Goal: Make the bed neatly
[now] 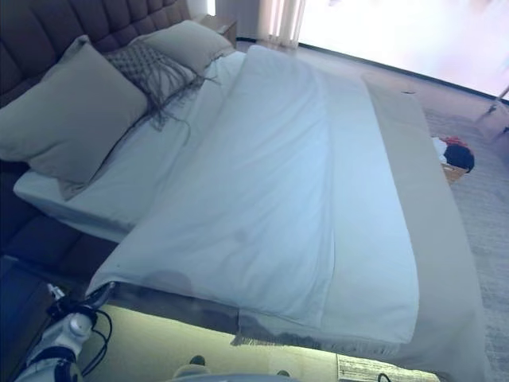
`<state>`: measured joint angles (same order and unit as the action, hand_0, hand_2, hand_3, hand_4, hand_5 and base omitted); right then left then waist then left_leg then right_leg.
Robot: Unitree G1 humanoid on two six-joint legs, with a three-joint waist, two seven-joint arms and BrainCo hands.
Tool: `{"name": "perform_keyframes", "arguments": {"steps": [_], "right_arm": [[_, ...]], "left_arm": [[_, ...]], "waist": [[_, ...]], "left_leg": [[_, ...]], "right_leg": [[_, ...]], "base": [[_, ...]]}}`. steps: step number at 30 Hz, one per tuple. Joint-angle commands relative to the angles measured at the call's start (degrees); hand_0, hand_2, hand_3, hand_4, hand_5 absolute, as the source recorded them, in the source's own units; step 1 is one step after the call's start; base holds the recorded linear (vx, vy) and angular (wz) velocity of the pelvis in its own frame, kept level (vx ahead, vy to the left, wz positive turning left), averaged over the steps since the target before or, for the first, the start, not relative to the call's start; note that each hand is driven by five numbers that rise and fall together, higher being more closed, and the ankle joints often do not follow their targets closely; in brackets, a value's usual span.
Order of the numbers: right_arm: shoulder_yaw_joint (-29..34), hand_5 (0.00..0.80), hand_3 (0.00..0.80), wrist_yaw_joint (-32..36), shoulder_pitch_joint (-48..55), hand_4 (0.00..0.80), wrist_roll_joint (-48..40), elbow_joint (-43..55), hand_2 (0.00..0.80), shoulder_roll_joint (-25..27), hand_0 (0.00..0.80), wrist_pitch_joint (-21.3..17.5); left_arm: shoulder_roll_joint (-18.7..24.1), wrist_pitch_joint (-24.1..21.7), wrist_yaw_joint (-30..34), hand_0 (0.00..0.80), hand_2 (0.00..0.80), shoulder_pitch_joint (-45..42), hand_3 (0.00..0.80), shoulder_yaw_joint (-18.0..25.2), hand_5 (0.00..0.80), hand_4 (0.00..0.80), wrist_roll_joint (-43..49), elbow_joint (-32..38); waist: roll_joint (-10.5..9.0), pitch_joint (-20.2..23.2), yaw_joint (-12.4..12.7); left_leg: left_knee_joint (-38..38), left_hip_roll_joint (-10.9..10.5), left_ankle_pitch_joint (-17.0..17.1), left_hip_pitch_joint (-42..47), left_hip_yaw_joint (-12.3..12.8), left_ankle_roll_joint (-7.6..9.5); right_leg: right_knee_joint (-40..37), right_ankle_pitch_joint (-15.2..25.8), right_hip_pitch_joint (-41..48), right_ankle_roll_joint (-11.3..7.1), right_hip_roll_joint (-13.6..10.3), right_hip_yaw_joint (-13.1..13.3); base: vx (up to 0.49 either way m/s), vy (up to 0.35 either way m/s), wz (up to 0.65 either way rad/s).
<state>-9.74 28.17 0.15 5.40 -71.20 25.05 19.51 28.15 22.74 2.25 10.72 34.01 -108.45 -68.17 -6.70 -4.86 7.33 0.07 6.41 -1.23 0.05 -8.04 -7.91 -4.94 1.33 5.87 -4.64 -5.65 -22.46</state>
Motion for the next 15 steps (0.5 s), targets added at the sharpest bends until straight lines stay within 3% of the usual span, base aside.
{"name": "perform_keyframes", "arguments": {"steps": [1,7,15], "right_arm": [[-1.02,0.0,0.0,1.08,0.64,0.0,-1.55,1.06,0.0,2.01,0.0,0.0],[-2.54,0.0,0.0,0.36,-1.05,0.0,-3.93,1.98,0.0,1.08,0.0,-0.23],[-4.71,0.0,0.0,1.6,-3.62,0.0,-5.54,2.7,0.0,1.41,0.0,-0.74]], "left_arm": [[12.11,-6.25,11.38,0.0,0.0,-12.63,0.0,8.06,0.0,0.0,2.94,-0.74],[6.52,-3.49,17.78,0.0,0.0,-10.74,0.0,0.23,0.0,0.0,8.96,0.37],[2.89,0.75,21.23,0.0,0.0,-10.45,0.0,-7.34,0.0,0.0,12.91,-3.13]], "waist": [[-2.07,-3.32,8.58],[-3.13,-7.15,9.92],[-5.09,-10.92,11.08]], "left_leg": [[6.29,-4.11,-3.05,-3.48,0.97,5.67],[11.95,-4.03,-5.17,-6.24,0.48,5.7],[17.8,-3.63,-7.39,-8.85,0.36,5.77]], "right_leg": [[6.92,-0.62,-1.92,-3.1,-7.03,2.05],[10.07,-1.29,-2.82,-2.36,-7.37,1.79],[12.63,-1.78,-3.04,-2.11,-7.34,1.5]], "base": [[-0.091,-0.002,0.31],[-0.094,-0.027,0.28],[-0.045,-0.016,0.55]]}}
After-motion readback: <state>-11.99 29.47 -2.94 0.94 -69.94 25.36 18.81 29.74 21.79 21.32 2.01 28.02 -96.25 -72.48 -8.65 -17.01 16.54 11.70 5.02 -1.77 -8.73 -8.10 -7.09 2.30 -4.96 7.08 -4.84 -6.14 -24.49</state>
